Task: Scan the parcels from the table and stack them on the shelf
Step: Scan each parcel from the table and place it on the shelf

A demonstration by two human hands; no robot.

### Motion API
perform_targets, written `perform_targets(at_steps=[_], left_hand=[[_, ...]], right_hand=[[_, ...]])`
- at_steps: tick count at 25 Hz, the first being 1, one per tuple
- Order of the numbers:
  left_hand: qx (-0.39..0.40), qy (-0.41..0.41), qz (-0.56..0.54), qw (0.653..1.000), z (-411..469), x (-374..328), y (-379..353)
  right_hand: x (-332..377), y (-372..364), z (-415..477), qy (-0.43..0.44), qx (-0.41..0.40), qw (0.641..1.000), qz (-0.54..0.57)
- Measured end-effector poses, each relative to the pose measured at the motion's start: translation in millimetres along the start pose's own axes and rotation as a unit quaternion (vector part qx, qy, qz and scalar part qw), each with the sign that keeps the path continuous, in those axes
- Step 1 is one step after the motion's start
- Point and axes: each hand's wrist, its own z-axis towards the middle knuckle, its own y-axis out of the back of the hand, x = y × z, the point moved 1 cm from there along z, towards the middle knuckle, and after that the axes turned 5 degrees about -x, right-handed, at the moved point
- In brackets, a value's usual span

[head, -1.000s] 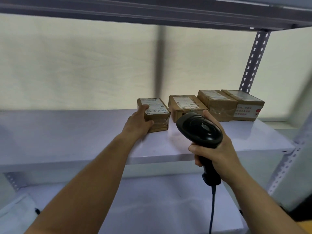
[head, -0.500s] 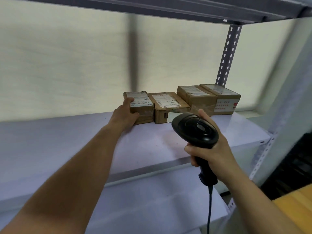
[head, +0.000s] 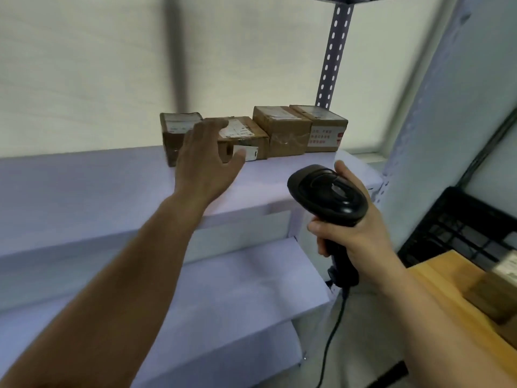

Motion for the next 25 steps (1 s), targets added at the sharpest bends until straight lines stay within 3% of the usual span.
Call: perform_targets(at_steps=[14,25], left_hand=[[0.237,0.008,-0.102,0.966,-247,-213,-130],[0.418,-0.047,-0.139,0.897,-343,-350,-214]], right_hand=[[-15,202,-182,-0.043,-0.094,0.995,-0.008],[-30,338,-284,-0.085,-0.239,0.966,-0.045]])
